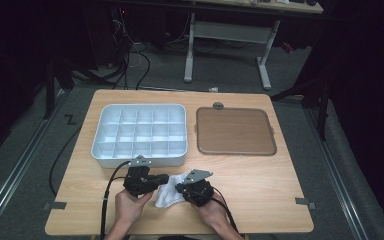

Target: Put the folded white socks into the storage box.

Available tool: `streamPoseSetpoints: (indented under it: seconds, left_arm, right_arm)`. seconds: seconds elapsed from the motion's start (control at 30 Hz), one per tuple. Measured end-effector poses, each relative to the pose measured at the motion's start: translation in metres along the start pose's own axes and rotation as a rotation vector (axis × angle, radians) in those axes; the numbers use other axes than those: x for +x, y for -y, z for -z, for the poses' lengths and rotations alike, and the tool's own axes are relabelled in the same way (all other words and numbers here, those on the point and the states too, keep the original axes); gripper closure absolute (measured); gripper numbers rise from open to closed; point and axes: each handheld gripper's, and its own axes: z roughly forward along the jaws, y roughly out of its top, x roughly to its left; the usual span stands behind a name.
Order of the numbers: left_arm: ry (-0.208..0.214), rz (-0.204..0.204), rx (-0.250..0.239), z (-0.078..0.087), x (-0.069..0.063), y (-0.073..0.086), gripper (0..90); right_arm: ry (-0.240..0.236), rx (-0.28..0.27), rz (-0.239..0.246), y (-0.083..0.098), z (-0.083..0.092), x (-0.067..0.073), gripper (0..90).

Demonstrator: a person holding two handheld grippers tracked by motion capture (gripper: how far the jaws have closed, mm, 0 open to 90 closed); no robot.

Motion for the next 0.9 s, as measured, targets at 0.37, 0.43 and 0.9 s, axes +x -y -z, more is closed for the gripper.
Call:
streamPoseSetpoints:
  seconds: [0.37,0.43,0.9]
  left_arm:
    - [-0.001,-0.016,0.001,-0.005,-0.004,0.000,85.9]
    - [-0.011,-0.014,0.001,-0.006,-0.003,0.000,86.0]
    - [-0.076,0.002,0.005,-0.006,0.005,0.000,86.3]
  right_arm:
    - [-0.056,0.011,0.030,-0.012,-0.012,0.011,86.0]
    - [-0.060,0.013,0.027,-0.012,-0.012,0.011,85.9]
    - [0.027,-0.058,-0.006,-0.013,0.021,0.000,77.6]
